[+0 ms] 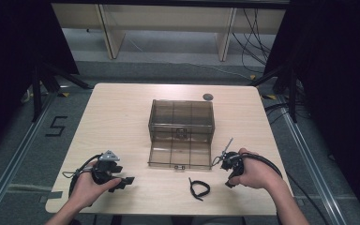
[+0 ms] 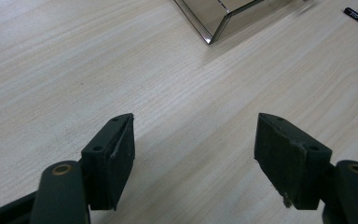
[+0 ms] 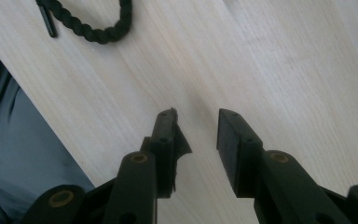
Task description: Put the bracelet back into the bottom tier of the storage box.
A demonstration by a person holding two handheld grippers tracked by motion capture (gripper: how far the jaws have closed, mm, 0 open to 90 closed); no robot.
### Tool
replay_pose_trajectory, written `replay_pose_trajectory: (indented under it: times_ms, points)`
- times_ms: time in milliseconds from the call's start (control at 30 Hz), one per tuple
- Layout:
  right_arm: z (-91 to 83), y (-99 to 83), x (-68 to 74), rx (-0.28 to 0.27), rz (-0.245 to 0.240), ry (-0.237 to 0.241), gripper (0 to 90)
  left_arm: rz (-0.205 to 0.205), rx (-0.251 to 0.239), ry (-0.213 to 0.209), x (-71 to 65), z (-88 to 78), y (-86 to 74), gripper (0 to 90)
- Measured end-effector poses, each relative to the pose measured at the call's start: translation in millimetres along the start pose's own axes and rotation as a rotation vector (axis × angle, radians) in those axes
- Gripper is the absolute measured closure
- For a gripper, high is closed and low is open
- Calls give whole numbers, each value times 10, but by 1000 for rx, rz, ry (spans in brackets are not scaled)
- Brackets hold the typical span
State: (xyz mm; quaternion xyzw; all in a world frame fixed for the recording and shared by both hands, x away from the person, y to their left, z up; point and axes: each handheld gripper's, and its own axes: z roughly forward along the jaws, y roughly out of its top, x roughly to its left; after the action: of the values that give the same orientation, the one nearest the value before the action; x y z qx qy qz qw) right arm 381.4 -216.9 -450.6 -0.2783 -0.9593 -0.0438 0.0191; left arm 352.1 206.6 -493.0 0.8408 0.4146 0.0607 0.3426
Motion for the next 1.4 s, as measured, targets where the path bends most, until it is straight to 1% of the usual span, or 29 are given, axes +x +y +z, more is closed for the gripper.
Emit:
replay_pose_trajectory:
  times_ms: [67,133,200,233,267,300,333,367,433,467,500,533,567,600,633,667,700,733,767,833,900,933,967,1000,1033,1167,1200,1267,1400]
  points:
    - [-11,17,21,14,12,10,684,-8,-7,1,-12,4,0,289]
    - [-6,40,42,17,20,-2,684,-7,-8,-1,-13,0,1,289]
    - [-2,62,27,5,-20,-2,688,2,2,0,-4,-9,-3,289]
    - [-17,78,57,5,-6,-14,690,1,2,0,-3,-8,-5,289]
    - [-19,91,44,3,-27,-23,694,1,2,0,-2,-7,-5,289]
    - [-36,113,70,11,-14,-25,697,4,2,-1,-2,-8,-4,289]
    - [-46,130,61,4,-42,-22,700,4,1,0,-4,-8,-2,289]
    - [-56,150,85,0,-26,-27,702,-6,-8,-1,-13,-1,-2,289]
    - [-79,239,123,-16,-56,-23,707,-3,-3,0,-15,1,1,289]
    - [-79,239,123,-16,-56,-23,707,-3,-3,0,-15,1,1,289]
    - [-88,264,136,-15,-49,-8,706,5,5,0,-9,-4,1,289]
    - [-82,288,134,-11,-62,-23,707,3,4,-1,-11,-3,1,289]
    - [-84,313,139,-13,-73,-26,707,4,4,-1,-11,-2,1,289]
    - [-82,339,149,-14,-74,-11,707,3,1,6,-10,3,1,289]
    - [-82,360,149,-8,-83,-21,707,4,2,6,-9,4,0,289]
    - [-85,402,169,-3,-71,-18,711,-8,5,-4,-20,5,-4,289]
    - [-85,402,169,-3,-71,-18,711,-8,5,-4,-20,5,-4,289]
    - [-84,420,174,-8,-75,-19,712,6,5,-4,-16,3,-3,289]
    - [-81,461,186,-1,-95,-29,717,6,4,-3,-18,3,-2,289]
    - [-79,483,188,10,-104,-22,720,4,4,-3,-20,5,-4,289]
    - [-48,525,221,25,-109,-23,720,5,4,-1,-21,8,-7,289]
    - [2,556,227,20,-140,-18,722,4,4,-1,-21,9,-7,289]
    - [2,556,227,20,-140,-18,722,5,4,-1,-21,9,-7,289]
    - [17,576,226,28,-167,-13,722,6,4,-2,-20,9,-6,289]
    - [39,610,251,32,-176,-14,725,4,5,-1,-21,10,-7,289]
    - [62,649,294,45,-166,-6,730,6,8,-1,-20,12,-6,289]
    - [78,664,296,45,-180,-6,731,6,7,-1,-21,12,-6,289]
    - [102,682,313,65,-172,-11,734,6,7,-1,-23,11,-7,289]
    - [159,702,308,79,-206,-8,738,6,7,-1,-23,11,-6,289]
